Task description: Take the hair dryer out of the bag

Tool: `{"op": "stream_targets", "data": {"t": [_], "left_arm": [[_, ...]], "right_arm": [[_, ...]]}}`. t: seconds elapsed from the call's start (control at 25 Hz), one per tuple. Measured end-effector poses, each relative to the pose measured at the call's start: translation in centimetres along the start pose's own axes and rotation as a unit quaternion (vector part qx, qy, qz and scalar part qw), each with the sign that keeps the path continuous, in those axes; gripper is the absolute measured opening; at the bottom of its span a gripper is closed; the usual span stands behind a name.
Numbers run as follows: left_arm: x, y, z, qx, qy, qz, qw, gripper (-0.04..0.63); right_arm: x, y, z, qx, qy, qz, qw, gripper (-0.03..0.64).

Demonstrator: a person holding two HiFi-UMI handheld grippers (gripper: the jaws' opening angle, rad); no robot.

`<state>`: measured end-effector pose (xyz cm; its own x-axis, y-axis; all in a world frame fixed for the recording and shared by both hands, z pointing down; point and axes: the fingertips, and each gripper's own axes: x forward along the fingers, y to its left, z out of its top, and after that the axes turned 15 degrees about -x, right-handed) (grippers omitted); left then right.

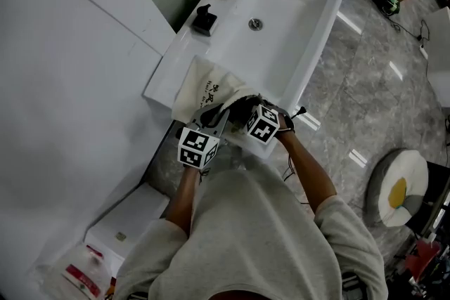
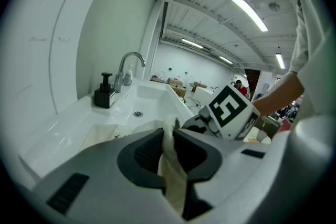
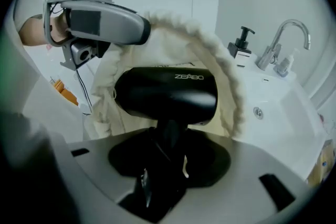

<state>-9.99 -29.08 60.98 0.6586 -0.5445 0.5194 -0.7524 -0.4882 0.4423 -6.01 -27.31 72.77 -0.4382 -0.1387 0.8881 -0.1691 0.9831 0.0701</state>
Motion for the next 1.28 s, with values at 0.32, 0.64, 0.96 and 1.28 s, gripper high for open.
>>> {"op": "stream_targets", "data": {"t": [0.32, 0.64, 0.96, 1.28], "left_arm": [[0.0, -0.2, -0.1, 0.004, 0.0, 0.005, 1.0, 0.055], [0.1, -0.6, -0.3, 0.01, 0.003, 0.005, 0.9999, 0.055], [0.5, -0.7, -0.4, 0.012, 0.005, 0.007, 0.9999, 0.055], [0.8, -0.9, -0.5, 0.015, 0.009, 0.01, 0.9998, 0.055]], "right_arm": [[-1.9, 0.6, -1.6, 0.0, -0.003, -0.012, 1.0, 0.169], [-3.2, 1.2, -3.6, 0.011, 0.0, -0.023, 1.0, 0.169], [-4.4, 1.6, -5.8, 0.023, 0.002, -0.031, 0.999, 0.169], [-5.6, 2.0, -7.0, 0.031, -0.003, -0.039, 0.999, 0.169]]}}
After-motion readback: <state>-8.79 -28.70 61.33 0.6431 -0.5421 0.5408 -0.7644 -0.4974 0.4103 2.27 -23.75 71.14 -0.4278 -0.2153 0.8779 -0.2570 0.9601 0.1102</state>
